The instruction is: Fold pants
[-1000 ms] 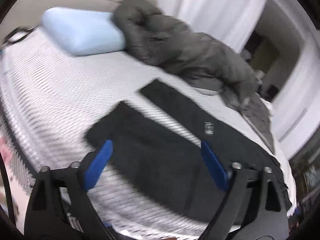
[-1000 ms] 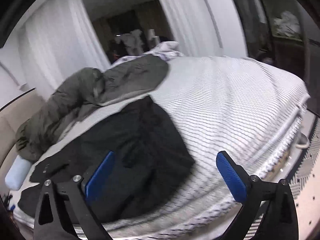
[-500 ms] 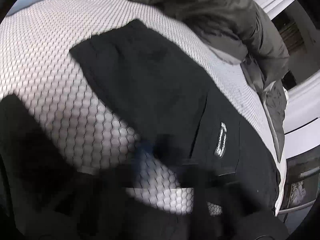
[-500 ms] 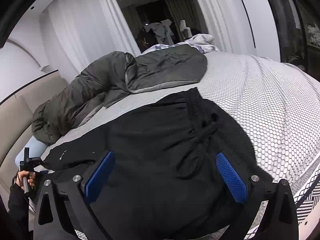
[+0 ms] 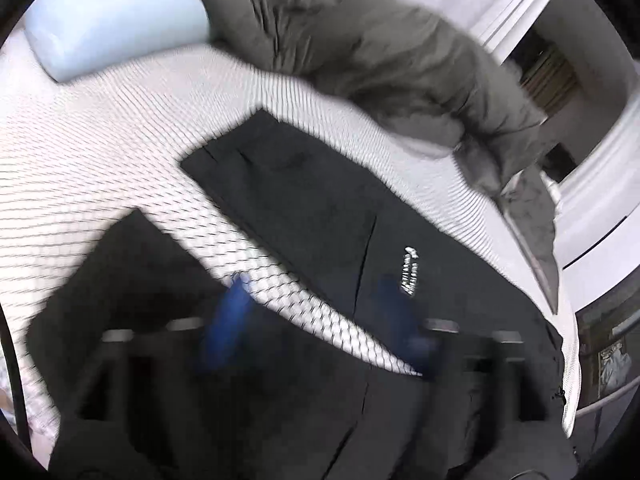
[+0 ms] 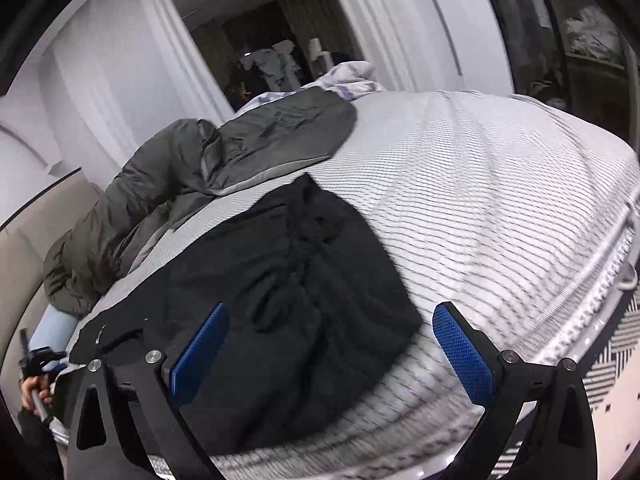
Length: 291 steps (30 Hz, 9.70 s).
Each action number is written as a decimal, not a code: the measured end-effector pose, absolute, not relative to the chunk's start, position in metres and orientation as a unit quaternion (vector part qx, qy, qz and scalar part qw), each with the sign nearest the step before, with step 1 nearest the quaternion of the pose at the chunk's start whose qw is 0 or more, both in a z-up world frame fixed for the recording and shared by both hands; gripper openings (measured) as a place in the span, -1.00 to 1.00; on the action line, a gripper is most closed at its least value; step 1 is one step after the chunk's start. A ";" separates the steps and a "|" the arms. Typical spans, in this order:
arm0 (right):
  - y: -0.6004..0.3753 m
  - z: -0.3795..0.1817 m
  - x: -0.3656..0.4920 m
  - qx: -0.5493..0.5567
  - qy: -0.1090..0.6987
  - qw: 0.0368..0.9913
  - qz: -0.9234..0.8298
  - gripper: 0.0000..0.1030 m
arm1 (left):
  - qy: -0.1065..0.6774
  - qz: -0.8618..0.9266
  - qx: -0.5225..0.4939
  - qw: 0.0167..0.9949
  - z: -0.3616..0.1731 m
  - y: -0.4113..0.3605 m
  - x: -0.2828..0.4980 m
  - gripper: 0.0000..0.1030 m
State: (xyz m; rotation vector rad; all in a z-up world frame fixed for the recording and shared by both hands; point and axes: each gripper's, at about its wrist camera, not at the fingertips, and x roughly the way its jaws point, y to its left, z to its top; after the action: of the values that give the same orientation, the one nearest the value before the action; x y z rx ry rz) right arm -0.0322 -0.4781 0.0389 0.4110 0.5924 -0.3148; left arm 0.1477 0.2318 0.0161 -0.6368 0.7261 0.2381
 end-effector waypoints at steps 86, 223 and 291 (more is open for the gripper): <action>-0.480 0.103 0.174 0.200 0.235 0.932 -0.189 -0.77 | 0.345 0.152 -0.301 0.876 0.073 0.285 0.259 -1.00; -0.505 0.002 0.114 0.398 0.296 0.860 -0.119 -0.94 | 0.268 0.180 -0.448 0.834 -0.025 0.288 0.156 -0.98; -0.525 0.047 0.244 0.187 0.418 0.888 -0.046 0.18 | 0.434 -0.091 -0.090 0.892 -0.033 -0.025 0.188 0.97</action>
State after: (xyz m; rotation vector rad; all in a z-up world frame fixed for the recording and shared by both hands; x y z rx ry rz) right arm 0.2443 -0.5249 0.0468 0.3894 0.8697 -0.0958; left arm 0.1882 -0.0245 -0.0327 -0.1878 0.9017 -0.1883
